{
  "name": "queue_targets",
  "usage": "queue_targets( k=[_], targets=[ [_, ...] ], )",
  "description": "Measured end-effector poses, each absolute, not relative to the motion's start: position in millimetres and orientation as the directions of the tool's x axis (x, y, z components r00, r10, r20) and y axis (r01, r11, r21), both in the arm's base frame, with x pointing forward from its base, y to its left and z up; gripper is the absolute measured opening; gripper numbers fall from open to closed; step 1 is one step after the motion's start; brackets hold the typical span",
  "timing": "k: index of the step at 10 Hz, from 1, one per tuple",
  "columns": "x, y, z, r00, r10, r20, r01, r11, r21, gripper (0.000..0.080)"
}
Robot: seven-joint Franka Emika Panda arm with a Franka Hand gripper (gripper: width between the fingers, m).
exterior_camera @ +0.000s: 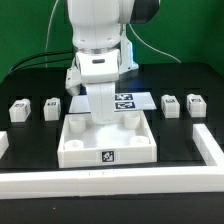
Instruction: Assemble one leg
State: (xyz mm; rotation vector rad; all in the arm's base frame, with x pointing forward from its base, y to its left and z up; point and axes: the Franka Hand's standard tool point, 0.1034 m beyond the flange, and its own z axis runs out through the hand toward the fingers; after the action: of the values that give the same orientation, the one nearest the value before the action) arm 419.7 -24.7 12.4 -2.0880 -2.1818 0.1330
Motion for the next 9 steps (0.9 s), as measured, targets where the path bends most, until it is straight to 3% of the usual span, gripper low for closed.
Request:
queue_targets(
  k=[9],
  targets=[
    [424.7, -19.0, 13.6, -0.013, 1.000, 0.021, 0.991, 0.015, -0.136, 0.0070]
  ],
)
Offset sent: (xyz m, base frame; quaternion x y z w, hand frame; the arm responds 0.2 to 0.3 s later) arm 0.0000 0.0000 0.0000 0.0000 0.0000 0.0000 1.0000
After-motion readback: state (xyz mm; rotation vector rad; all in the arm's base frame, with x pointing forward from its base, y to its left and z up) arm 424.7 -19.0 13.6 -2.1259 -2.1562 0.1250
